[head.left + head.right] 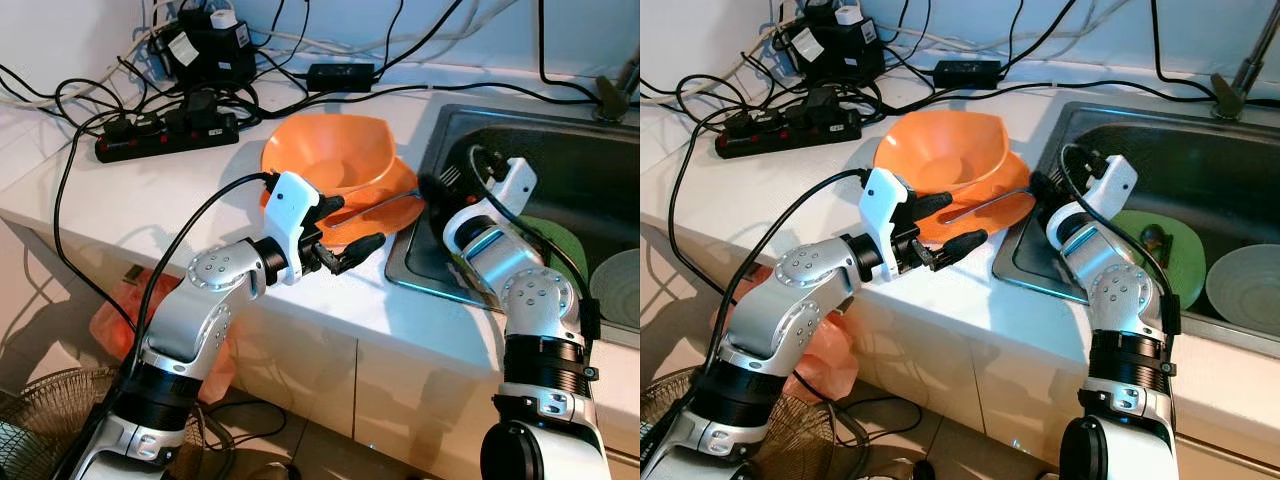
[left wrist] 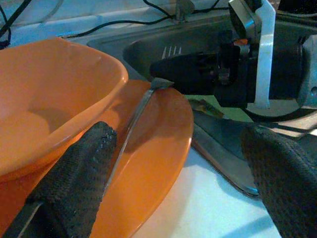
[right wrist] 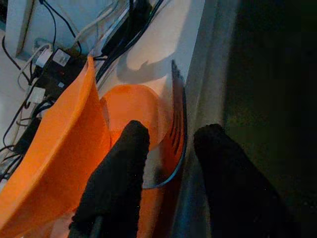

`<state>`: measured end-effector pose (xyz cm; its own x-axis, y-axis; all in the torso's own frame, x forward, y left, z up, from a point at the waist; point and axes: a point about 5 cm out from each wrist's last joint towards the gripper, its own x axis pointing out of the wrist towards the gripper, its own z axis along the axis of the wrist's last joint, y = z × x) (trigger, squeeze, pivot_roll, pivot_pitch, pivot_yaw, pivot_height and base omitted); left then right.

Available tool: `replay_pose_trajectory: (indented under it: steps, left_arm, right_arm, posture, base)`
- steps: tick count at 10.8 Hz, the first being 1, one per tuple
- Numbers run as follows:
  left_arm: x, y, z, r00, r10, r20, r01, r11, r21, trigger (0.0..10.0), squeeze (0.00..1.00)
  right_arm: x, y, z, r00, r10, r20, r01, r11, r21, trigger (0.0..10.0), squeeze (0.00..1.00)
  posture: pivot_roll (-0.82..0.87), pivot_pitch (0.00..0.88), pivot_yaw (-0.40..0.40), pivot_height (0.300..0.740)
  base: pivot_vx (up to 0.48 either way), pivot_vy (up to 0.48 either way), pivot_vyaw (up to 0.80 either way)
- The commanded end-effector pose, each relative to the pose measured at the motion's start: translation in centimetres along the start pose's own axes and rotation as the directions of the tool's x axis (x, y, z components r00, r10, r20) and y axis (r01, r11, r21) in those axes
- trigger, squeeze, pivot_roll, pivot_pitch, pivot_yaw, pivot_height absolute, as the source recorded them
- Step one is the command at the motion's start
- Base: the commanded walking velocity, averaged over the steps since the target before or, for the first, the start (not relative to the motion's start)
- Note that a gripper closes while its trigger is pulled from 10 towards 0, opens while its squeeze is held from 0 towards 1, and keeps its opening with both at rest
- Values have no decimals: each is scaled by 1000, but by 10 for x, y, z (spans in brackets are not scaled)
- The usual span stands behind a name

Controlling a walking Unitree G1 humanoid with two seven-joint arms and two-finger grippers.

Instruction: Kitchen organization

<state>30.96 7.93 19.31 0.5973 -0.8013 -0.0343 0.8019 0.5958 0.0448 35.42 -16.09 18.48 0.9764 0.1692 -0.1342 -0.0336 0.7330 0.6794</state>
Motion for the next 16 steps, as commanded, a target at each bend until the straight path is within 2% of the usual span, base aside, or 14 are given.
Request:
replay_pose_trajectory:
  steps: [1,6,9,11,13,16]
  left_arm:
    - [-3,1,1,1000,5,1,-5,1000,-5,10000,0]
    - [-2,1,1,1000,9,7,-9,1000,-6,10000,0]
    - [-3,2,1,1000,10,7,-10,1000,-9,10000,0]
    - [-4,-2,1,999,-43,-2,43,999,-2,10000,0]
    - [-4,-14,-5,993,-117,-32,117,993,-9,10000,0]
    - [-4,-15,-6,991,-126,-38,125,992,-13,10000,0]
  right_arm:
    - [2,3,1,1000,-3,6,3,1000,15,0,0]
    - [3,0,5,999,-21,26,21,999,24,0,0]
    - [4,-4,9,998,-45,50,42,997,59,0,0]
    - [4,-9,20,990,-83,111,72,993,98,0,0]
    - [3,-13,33,982,-99,161,81,990,113,0,0]
    - [-4,-35,62,940,-198,278,178,979,95,0,0]
  posture:
    - [110,94,98,740]
    - [110,93,96,740]
    - [111,90,98,740]
    - [110,88,101,740]
    - [111,84,102,740]
    - [111,81,102,740]
  base:
    - [0,0,0]
    - [0,0,0]
    - [0,0,0]
    - [0,0,0]
    - [0,0,0]
    - [0,0,0]
